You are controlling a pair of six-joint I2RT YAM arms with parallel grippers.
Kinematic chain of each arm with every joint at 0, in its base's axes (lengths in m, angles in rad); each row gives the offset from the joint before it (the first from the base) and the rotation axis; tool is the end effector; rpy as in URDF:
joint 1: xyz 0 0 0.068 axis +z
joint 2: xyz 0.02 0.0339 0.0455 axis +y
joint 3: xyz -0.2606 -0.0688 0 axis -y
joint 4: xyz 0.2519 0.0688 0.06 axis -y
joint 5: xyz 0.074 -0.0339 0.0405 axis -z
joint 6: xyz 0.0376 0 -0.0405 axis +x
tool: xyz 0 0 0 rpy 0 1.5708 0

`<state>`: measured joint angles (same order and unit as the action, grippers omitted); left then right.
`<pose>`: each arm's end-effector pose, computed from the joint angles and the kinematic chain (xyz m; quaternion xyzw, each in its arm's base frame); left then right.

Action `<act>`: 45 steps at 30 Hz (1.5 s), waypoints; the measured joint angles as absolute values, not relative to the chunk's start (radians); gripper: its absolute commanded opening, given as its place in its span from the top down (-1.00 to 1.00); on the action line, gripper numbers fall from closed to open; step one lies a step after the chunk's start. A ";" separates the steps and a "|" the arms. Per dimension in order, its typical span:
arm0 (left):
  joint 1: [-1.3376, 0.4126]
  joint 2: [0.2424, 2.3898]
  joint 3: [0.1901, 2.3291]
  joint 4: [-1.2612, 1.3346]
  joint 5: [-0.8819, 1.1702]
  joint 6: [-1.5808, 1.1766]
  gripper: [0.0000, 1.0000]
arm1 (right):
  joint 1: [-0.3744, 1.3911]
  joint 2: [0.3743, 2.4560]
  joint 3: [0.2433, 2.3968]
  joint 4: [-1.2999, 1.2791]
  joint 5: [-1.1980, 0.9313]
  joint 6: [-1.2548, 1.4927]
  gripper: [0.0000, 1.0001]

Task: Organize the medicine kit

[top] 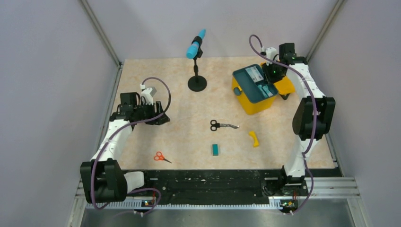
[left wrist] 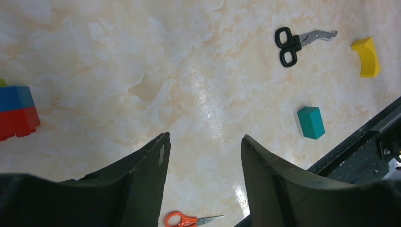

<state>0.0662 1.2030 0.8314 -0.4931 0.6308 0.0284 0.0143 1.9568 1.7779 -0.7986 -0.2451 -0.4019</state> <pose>0.2514 -0.0056 0.2417 0.0904 0.8939 -0.2752 0.3421 0.4383 0.0154 0.2775 -0.2311 0.9213 0.0588 0.3072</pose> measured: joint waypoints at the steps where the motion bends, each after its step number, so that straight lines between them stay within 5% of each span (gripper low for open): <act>1: 0.068 1.203 0.831 -0.493 0.631 0.028 -0.23 | 0.014 1.960 1.784 -0.797 -0.249 -0.399 0.50; 7: 0.070 1.203 0.831 -0.493 0.631 0.028 -0.23 | 0.015 1.972 1.796 -0.792 -0.255 -0.386 0.14; 11: 0.070 1.203 0.831 -0.493 0.631 0.028 -0.24 | 0.015 1.972 1.801 -0.797 -0.253 -0.376 0.08; 20: 0.070 1.203 0.831 -0.529 0.618 0.111 -0.26 | 0.020 1.836 1.764 -0.804 -0.344 -0.381 0.09; 29: 0.041 1.203 0.830 -0.591 0.640 0.286 -0.24 | 0.162 1.517 1.413 -0.721 -0.561 -0.517 0.12; 36: 0.005 1.205 0.830 -0.575 0.681 0.220 -0.22 | 0.402 1.549 1.189 -0.727 -0.587 -0.754 0.27; 45: 0.005 1.266 0.805 -0.397 0.683 -0.066 -0.22 | 0.457 1.696 1.132 -0.668 -0.472 -0.894 0.41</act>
